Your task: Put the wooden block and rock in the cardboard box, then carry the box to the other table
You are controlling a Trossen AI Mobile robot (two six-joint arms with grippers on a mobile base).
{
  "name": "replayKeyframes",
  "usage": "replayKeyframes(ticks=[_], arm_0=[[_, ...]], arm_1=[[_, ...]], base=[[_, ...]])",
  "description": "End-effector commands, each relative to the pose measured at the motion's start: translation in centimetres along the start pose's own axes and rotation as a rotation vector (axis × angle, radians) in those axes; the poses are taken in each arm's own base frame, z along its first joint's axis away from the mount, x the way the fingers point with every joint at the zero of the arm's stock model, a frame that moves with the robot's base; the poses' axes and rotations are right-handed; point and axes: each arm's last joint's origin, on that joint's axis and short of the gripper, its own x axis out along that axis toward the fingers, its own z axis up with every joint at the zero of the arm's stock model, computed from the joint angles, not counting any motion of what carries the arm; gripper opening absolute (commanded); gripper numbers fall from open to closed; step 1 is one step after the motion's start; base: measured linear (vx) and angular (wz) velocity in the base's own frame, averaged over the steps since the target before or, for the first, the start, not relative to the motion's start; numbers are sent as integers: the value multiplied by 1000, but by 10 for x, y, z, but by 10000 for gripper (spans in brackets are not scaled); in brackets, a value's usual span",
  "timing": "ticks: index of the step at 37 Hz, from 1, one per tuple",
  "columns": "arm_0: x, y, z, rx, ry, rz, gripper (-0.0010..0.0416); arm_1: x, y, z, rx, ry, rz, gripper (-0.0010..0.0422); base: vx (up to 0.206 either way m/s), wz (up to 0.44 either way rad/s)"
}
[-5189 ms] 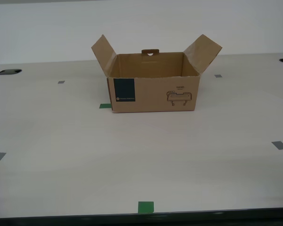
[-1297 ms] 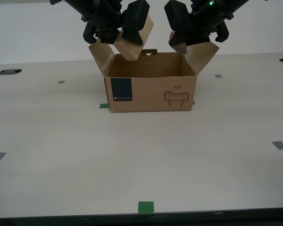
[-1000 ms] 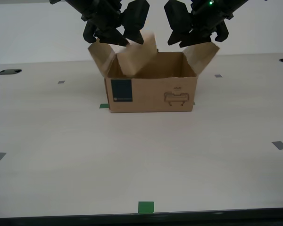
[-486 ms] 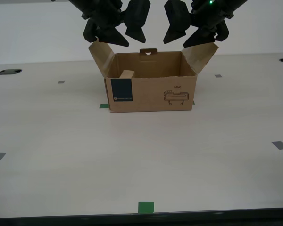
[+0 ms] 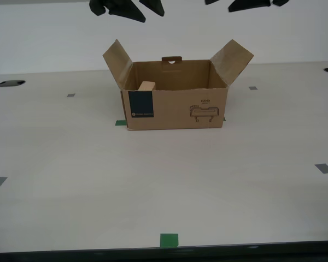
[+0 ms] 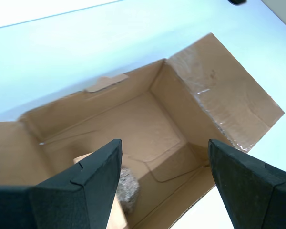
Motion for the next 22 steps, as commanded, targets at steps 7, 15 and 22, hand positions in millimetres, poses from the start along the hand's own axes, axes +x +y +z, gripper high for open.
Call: replayKeyframes(ticks=[7,15,22], arm_0=[[-50,-16,9,51,-48,-99,308],[-72,-22,9,86,-53,-143,315],[-71,-23,5,101,-11,-146,305]], arm_1=[[-34,17,3,-54,11,47,240],[-60,33,2,-135,22,96,240],[-64,43,-6,-175,86,121,240]], base=[[0,0],[0,0],[0,0]])
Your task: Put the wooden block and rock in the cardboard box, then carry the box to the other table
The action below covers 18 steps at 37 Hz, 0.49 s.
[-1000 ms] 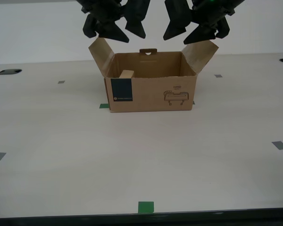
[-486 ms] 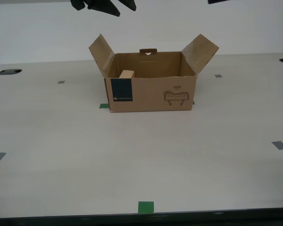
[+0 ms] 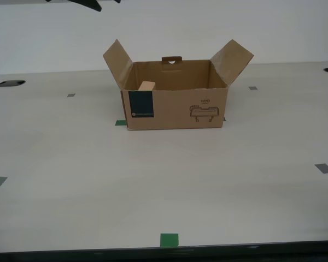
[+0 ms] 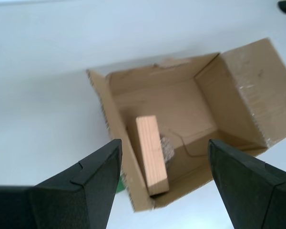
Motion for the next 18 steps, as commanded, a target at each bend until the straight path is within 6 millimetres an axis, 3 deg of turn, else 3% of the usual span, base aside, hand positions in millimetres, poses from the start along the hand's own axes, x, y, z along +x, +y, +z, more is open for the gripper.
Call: replayKeyframes(ticks=[1,18], arm_0=[[1,0,-1,5,12,-3,304],[15,-7,-6,22,65,-49,306]], arm_1=[[0,4,-4,-13,32,6,240],[10,14,-16,-41,70,24,240]], base=[[0,0],[0,0]])
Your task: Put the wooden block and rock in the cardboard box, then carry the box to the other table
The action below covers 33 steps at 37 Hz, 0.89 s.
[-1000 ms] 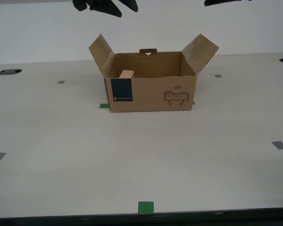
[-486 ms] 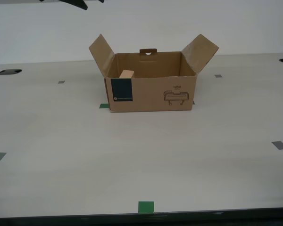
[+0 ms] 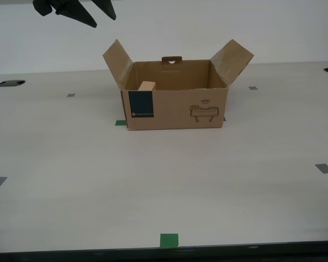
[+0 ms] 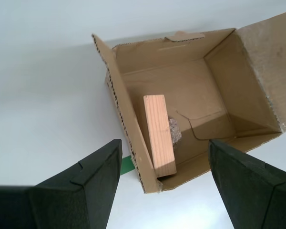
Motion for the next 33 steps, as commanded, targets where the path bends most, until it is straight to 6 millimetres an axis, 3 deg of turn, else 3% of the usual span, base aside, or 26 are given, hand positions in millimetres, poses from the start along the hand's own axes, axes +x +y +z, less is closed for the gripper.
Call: replayKeyframes(ticks=[1,9,17,33], arm_0=[[4,-1,-1,5,13,-4,304],[19,-5,-2,13,36,-7,298],[48,-13,-1,32,106,-6,309],[107,-29,0,47,218,-13,289]], arm_1=[[1,2,-1,-10,4,1,240],[8,9,2,-21,-29,48,240],[42,19,8,-37,32,20,240],[82,32,8,-58,118,0,240]], base=[[0,0],[0,0],[0,0],[0,0]])
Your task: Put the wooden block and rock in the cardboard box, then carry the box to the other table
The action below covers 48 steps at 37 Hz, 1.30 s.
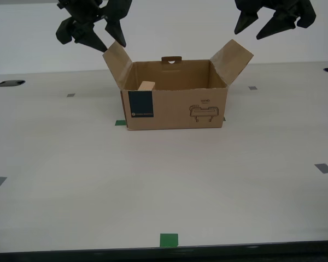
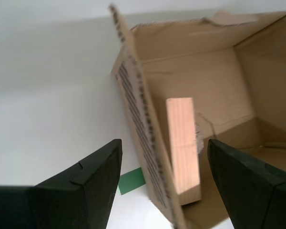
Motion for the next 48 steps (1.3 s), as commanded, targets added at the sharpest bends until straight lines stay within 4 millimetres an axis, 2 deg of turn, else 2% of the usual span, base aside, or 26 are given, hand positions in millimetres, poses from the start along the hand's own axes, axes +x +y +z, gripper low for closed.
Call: replayKeyframes(ticks=[1,7,28,40,48], arm_0=[[12,-3,1,6,27,2,288],[28,-7,2,10,70,7,278],[82,-16,-4,69,214,192,270],[83,-15,-5,70,213,216,242],[83,-14,-6,72,217,217,258]], arm_1=[[9,4,-2,1,27,4,240],[24,9,-6,-8,66,5,240],[25,8,-7,-17,80,-44,240],[25,5,-8,-24,86,-78,240],[40,5,-11,-45,114,-84,240]], base=[[0,0],[0,0],[0,0],[0,0],[0,0]])
